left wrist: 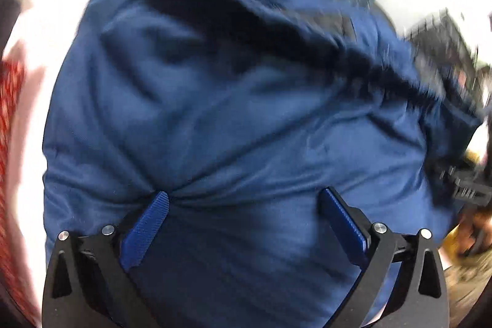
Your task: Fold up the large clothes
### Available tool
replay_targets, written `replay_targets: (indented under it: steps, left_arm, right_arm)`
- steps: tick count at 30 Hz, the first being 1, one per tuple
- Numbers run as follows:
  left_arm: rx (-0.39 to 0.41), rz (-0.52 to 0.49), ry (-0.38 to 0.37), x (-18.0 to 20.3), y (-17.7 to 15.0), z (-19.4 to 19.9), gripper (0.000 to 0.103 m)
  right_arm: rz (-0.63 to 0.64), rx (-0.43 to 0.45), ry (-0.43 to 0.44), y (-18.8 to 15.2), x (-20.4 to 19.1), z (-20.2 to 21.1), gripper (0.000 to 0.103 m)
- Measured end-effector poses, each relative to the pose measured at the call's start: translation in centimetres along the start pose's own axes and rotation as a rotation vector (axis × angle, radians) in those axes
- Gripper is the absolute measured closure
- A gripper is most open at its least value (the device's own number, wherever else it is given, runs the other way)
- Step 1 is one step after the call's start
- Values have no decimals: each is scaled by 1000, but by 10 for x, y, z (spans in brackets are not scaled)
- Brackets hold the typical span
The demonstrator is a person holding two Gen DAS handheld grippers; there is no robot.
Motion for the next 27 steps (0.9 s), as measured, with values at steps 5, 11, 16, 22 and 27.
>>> replay_targets:
  steps: [5,11,16,22,27]
  left_arm:
    - [7,4,10,0,1,-5,6]
    - [2,5,21,0,8,-15,5]
    - [19,0,30,3,0,-11,5]
    - [46,-24,45,8,-17,15,6]
    - [103,-1,10,16,-37,53,6]
  right_arm:
    - [-1,8,-33,-3,-6,-9,4]
    - [-4,25,-26,-6,-2,-11,4]
    - [-15,47,-31,-13,7,-12,4]
    - [-89,37,43,-27,18,19,5]
    - [-150,100,132,-55,29,62,5]
Point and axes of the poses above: each gripper's, at about its wrist camera, not at the fingertips, and z roughly against the way its jaws point, x to its right, y to its top, the point moved 4 cm from there along -z, roughly the way its jaws point, and after that the axes turned 6 degrees about -y, right-handed, at the moved point
